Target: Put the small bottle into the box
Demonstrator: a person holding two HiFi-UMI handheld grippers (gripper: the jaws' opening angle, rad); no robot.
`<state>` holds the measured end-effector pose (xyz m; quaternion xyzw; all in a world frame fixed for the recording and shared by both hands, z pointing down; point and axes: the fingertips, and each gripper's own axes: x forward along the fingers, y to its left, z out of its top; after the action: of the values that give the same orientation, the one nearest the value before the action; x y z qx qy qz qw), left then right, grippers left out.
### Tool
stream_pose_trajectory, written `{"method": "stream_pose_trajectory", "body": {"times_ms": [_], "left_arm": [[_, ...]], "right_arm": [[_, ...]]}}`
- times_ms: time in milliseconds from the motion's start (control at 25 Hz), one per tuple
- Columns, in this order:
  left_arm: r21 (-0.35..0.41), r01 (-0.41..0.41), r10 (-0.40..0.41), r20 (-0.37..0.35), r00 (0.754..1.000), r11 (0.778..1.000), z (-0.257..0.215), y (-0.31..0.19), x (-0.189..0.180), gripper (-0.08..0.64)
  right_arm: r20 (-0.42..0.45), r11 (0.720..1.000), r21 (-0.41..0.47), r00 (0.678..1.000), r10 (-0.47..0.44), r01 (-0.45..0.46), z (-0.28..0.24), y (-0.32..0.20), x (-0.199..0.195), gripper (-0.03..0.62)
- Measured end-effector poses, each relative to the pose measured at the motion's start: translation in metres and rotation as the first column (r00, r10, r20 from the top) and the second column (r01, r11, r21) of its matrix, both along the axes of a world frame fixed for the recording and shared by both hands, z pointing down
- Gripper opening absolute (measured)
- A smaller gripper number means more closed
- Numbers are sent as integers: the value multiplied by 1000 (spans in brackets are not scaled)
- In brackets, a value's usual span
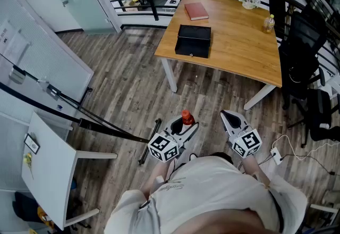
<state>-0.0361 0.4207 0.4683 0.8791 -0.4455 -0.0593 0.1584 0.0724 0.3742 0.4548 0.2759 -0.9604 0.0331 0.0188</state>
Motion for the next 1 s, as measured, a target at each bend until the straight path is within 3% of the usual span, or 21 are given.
{"method": "stream_pose_trajectory", "body": {"times_ms": [160,520,840,1000], "left_arm": [[-20,31,-31,-14,999,999,2,6,-17,236],[-57,77,-80,-47,996,995,13,10,-50,236],[-70,16,-20,-52,998,997,17,-17,-32,236],[-112,3,-18,-128,992,994,20,-42,-26,236]], "right_arm": [[1,999,5,999,-34,34,-7,7,-19,-5],[7,1000,9,1000,-18,18,-9,-7,-39,-5],[-52,999,-37,999,-9,8,20,-12,-25,-6],[-52,998,-66,999,14,-17,33,-29,-16,-5]]}}
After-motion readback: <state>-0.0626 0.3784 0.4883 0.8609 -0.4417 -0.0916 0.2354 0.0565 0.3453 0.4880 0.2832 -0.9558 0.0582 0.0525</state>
